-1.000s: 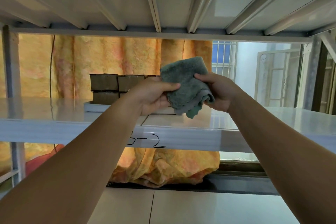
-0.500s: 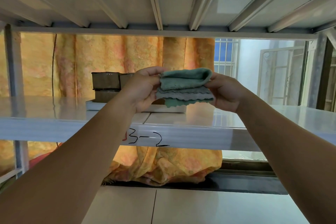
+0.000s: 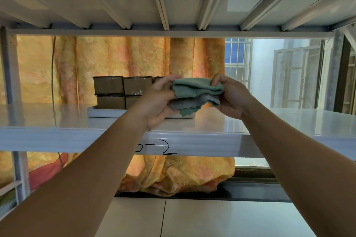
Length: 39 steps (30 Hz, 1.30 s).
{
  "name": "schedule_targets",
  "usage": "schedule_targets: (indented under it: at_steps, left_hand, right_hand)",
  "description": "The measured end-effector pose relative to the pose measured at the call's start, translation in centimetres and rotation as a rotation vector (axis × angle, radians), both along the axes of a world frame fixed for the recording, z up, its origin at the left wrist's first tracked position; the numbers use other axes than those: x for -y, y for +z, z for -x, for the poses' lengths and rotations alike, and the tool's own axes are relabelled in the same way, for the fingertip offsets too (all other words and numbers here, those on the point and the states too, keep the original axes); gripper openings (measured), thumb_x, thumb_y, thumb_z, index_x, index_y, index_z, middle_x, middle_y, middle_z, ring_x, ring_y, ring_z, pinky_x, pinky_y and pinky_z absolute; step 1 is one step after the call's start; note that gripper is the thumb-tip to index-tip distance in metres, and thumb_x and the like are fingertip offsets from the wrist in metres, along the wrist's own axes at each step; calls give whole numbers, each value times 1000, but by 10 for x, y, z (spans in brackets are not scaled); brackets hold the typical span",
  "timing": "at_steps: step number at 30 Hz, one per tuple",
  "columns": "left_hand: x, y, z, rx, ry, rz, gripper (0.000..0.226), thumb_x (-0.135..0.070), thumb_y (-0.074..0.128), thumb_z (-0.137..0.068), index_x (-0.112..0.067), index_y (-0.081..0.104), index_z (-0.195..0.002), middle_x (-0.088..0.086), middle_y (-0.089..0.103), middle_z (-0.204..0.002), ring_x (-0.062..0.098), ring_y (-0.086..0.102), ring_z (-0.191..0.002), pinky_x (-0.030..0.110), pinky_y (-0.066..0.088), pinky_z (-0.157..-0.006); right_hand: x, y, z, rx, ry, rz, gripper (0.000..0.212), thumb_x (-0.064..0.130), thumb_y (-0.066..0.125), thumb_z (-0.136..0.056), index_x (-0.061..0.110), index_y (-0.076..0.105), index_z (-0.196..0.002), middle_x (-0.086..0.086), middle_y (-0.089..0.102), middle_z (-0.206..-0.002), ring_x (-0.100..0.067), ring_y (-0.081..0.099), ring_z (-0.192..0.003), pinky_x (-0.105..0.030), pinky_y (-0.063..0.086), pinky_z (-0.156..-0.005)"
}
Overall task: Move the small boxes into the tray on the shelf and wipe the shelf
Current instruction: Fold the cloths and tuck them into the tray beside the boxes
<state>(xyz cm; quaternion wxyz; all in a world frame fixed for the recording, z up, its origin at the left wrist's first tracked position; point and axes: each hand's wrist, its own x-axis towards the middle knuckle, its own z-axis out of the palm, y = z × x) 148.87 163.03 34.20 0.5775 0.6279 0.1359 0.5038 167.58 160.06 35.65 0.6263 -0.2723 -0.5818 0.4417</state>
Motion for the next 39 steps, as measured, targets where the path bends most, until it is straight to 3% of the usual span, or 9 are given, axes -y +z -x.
schedule_targets:
  at_steps: [3, 8, 13, 17, 21, 26, 28, 32, 39]
  left_hand:
    - [-1, -2, 1, -45, 59, -45, 28, 6, 44, -95, -10, 62, -110, 14, 63, -103, 29, 62, -93, 35, 61, -67]
    - [-5, -1, 7, -69, 189, -37, 32, 4, 41, -96, -19, 63, -93, 5, 65, -88, 17, 63, -74, 23, 59, -58]
    - [-11, -7, 0, -46, 268, 176, 26, 1, 37, -98, -4, 62, -103, 16, 66, -92, 25, 66, -79, 33, 61, -65]
    - [-6, -7, 0, -5, 67, 413, 29, -18, 38, -101, -2, 62, -98, 18, 66, -98, 28, 65, -87, 43, 57, -68]
    - [-13, -1, 9, -58, -17, 426, 60, -57, 47, -87, -6, 58, -115, 20, 65, -114, 31, 64, -106, 44, 58, -74]
    - [-26, 7, 11, -137, 172, 211, 42, -9, 64, -87, -3, 50, -126, 18, 57, -128, 24, 64, -103, 30, 61, -67]
    - [-34, 11, 11, -97, 220, 149, 35, 0, 61, -87, -8, 52, -120, 14, 56, -127, 23, 63, -101, 29, 61, -65]
    - [-44, 26, 7, -193, 370, -32, 18, -6, 61, -89, -22, 53, -90, 4, 58, -110, 19, 64, -93, 32, 61, -68]
    - [-76, 18, 15, -431, 573, -355, 12, -15, 65, -87, -17, 56, -95, 1, 64, -100, 15, 62, -91, 28, 56, -74]
  right_hand:
    - [-1, 0, -4, 43, 28, 26, 54, -13, 28, -86, 15, 55, -49, -10, 60, -73, -24, 58, -59, -25, 52, -47]
    - [2, 2, -10, 378, -75, 59, 58, -15, 30, -88, 17, 57, -48, -9, 58, -83, -25, 60, -73, -30, 57, -60]
    - [2, 5, -6, 798, -301, -91, 52, -21, 26, -82, 10, 62, -60, -6, 61, -81, -18, 62, -76, -27, 56, -66]
    - [-3, 7, 8, 929, -503, -214, 48, -19, 28, -72, 14, 59, -58, -7, 55, -73, -21, 49, -75, -27, 43, -64]
    - [-9, 8, 14, 839, -453, -165, 48, -18, 24, -73, 12, 60, -62, -14, 57, -89, -27, 50, -84, -32, 45, -70]
    - [-10, 13, 20, 554, -162, 5, 25, 3, 42, -88, 8, 65, -80, -13, 56, -106, -27, 55, -97, -34, 50, -85]
    - [-15, 17, 19, 433, -115, 17, 12, 10, 53, -90, 8, 64, -87, -8, 56, -102, -21, 57, -92, -27, 53, -79]
    - [-40, 21, 20, 455, -262, -61, 33, -8, 55, -86, 19, 55, -106, -10, 50, -97, -21, 55, -82, -27, 49, -69]
    - [-75, 17, 15, 276, -208, 200, 30, -9, 64, -81, 9, 48, -99, -14, 56, -96, -23, 62, -82, -27, 58, -68]
